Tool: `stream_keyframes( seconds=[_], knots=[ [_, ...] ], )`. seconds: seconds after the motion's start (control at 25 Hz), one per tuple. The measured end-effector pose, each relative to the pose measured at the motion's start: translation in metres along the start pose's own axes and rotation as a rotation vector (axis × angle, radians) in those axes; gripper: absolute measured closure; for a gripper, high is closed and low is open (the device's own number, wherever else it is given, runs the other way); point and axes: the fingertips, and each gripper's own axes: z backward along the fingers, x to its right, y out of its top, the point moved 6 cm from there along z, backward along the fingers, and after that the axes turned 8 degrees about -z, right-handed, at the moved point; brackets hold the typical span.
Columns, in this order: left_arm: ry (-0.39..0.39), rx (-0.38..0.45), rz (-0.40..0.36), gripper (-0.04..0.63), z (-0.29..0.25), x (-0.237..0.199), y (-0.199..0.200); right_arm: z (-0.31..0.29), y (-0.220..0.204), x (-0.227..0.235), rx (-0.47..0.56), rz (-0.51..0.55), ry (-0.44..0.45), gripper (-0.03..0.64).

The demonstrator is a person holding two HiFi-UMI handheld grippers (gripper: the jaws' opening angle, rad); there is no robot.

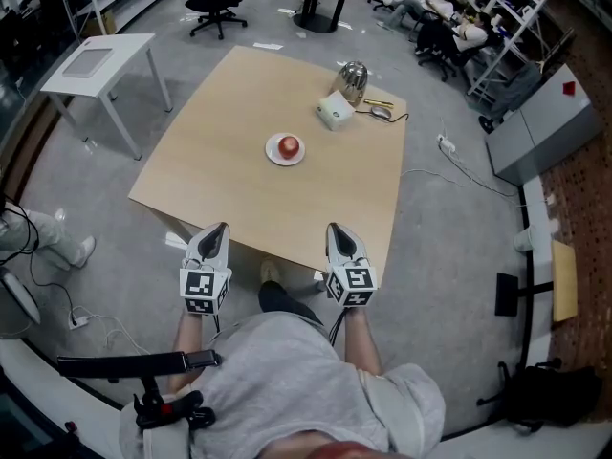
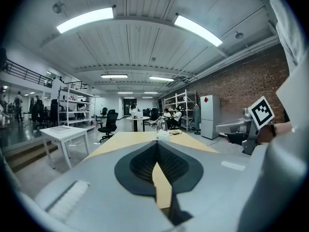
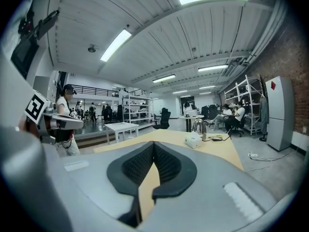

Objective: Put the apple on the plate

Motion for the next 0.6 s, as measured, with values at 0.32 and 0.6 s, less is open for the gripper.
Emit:
stream_keyframes(
  seconds=[0.32,0.6],
  knots=[
    [0.006,-0.005,0.002,0.575,-0.007,-0.007,-0.004,-0.011,-0.003,0.001,-0.007,-0.003,0.002,0.611],
    [0.001,-0.012,0.006,0.575,-0.010,-0.008,-0.007,-0.014,-0.007,0.000,-0.021,-0.010,0.004,0.611]
  ],
)
